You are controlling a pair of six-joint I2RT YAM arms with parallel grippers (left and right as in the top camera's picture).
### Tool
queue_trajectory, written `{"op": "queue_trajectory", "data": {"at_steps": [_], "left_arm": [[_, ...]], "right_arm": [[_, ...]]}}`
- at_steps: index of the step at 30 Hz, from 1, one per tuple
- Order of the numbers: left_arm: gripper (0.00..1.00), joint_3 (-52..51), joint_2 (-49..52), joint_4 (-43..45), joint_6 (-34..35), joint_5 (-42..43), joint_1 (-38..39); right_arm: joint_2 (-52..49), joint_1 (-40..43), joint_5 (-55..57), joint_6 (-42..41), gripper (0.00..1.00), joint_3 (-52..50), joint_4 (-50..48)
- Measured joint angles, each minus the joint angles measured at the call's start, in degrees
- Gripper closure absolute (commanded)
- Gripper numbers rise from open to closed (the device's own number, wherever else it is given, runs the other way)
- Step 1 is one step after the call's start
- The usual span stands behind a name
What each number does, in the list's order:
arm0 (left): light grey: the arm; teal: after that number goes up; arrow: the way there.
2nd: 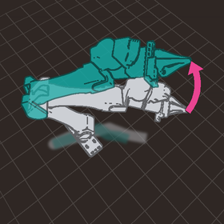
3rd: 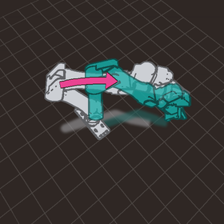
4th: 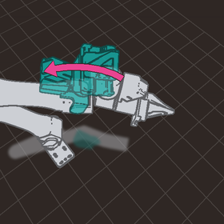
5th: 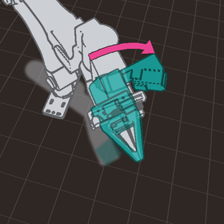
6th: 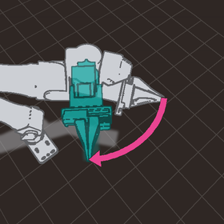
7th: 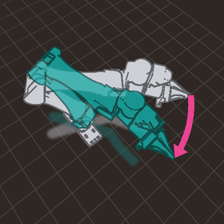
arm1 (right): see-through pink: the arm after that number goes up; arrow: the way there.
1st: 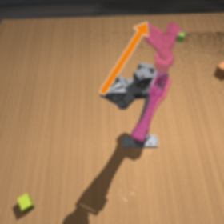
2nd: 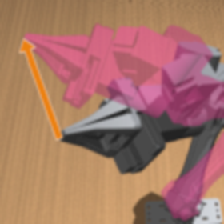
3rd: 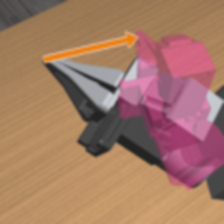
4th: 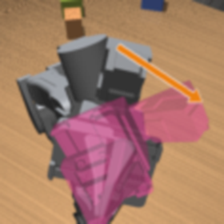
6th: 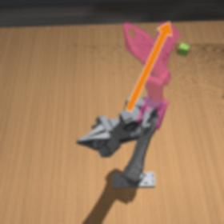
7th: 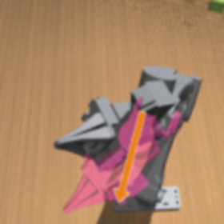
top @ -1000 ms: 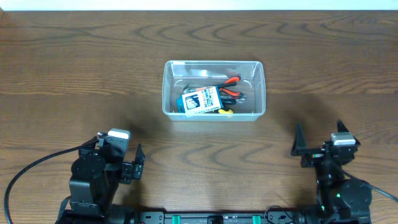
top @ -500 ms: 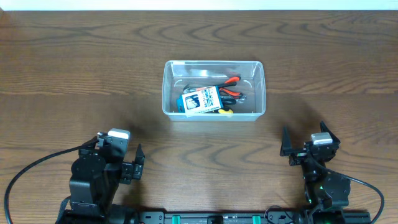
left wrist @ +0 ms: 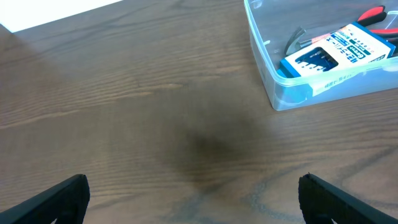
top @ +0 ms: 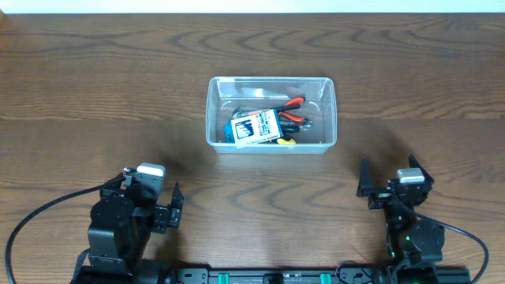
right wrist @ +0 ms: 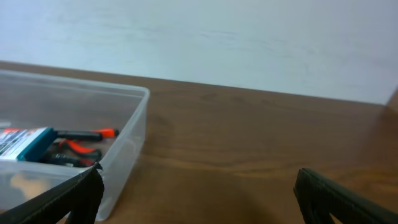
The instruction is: Pack container
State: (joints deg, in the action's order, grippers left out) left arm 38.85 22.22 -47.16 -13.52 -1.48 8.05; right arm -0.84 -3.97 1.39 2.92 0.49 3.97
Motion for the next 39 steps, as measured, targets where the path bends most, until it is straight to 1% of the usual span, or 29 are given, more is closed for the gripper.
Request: {"op": "queue_trajectory", "data": {"at_steps": [3, 8, 30, 34, 37, 39], "left_arm": [[0.02, 0.0, 0.0, 0.0, 0.0, 0.0, 0.0], [0.02, 0.0, 0.0, 0.0, 0.0, 0.0, 0.0], [0.02, 0.0, 0.0, 0.0, 0.0, 0.0, 0.0], [0.02, 0.0, 0.0, -1.9, -0.2, 0.0, 0.0], [0.02, 0.0, 0.0, -1.6, -0.3, 2.1, 0.0], [0.02, 0.0, -0.5, -0.3, -0.2, 5.0, 0.0]], "right_arm": [[0.0, 0.6, 1.3, -2.4, 0.01, 0.0, -0.2], [0.0, 1.0, 1.9, -4.0, 0.01, 0.0, -0.2], [0.0, 1.2, 2.1, -4.9, 0.01, 0.0, -0.2], [0.0, 1.2, 2.1, -4.9, 0.01, 0.0, -0.2], [0.0, 1.2, 2.1, -4.9, 0.01, 0.0, -0.2], [0.0, 1.2, 2.1, -4.9, 0.01, 0.0, -0.2]]}}
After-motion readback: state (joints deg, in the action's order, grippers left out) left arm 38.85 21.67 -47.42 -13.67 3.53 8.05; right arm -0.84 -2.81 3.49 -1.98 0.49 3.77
